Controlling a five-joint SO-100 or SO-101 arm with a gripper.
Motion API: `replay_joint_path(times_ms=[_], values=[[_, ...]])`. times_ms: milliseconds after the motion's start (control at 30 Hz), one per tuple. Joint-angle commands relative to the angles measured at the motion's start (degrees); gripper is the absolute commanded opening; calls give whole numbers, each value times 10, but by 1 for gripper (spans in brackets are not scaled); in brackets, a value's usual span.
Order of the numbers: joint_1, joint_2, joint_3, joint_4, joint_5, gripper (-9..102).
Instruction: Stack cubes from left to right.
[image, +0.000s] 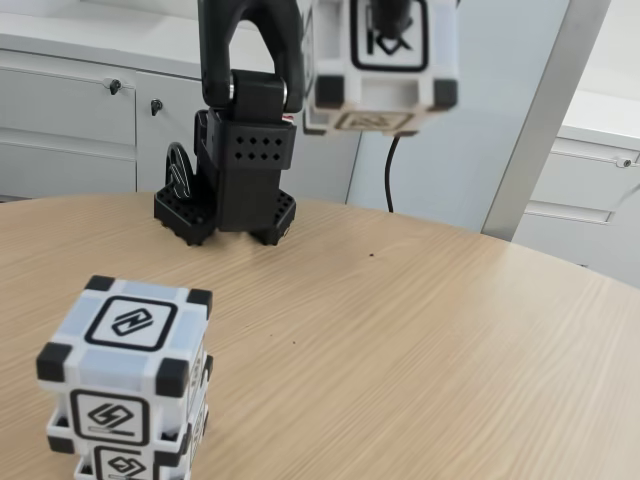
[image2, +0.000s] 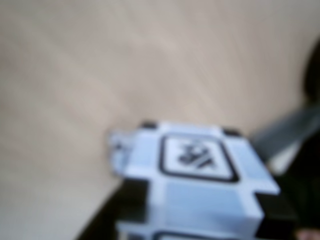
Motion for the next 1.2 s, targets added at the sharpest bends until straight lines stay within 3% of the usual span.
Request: replay_joint_path(times_ms=[0,267,600,1167], values=[[7,-73,-76,7,-1,11],[11,-136,-93,9,-32,11],[105,-135,-94,8,-16,10],[142,-138,-85,1,-63,4]])
